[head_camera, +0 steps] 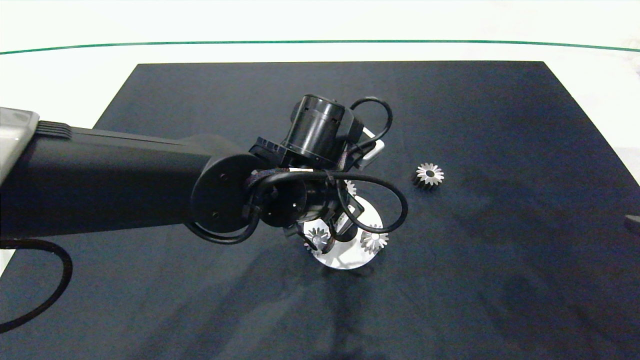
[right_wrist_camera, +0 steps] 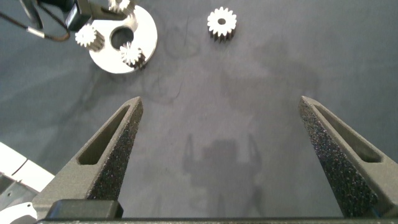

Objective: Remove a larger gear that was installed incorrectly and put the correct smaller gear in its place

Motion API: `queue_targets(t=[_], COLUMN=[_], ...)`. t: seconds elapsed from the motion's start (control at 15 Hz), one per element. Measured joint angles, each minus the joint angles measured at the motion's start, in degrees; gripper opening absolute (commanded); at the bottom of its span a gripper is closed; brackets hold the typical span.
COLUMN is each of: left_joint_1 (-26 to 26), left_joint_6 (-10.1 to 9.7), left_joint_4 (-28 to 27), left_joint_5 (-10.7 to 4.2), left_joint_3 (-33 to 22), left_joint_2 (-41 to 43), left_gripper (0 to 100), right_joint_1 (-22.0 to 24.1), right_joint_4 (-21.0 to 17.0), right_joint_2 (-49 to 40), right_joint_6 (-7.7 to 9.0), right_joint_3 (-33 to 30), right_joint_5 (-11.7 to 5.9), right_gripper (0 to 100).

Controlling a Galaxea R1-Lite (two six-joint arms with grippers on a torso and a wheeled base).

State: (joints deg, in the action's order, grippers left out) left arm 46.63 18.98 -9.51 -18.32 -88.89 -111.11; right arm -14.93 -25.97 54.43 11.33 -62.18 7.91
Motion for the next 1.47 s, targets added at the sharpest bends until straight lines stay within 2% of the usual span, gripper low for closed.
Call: queue_targets(t=[1.47], left_joint_1=[-0.3], left_joint_6=[0.26], left_joint_4=[-0.2], left_joint_5=[-0.04], left_joint_3=[-0.5], left_joint_2=[-0.2], left_gripper=[4], right_joint_1=[0.0], right_joint_4=[0.0], right_joint_2=[-0.6], right_joint_6=[-0.26], right_joint_3=[0.8], right_joint_5=[0.02], right_gripper=[100])
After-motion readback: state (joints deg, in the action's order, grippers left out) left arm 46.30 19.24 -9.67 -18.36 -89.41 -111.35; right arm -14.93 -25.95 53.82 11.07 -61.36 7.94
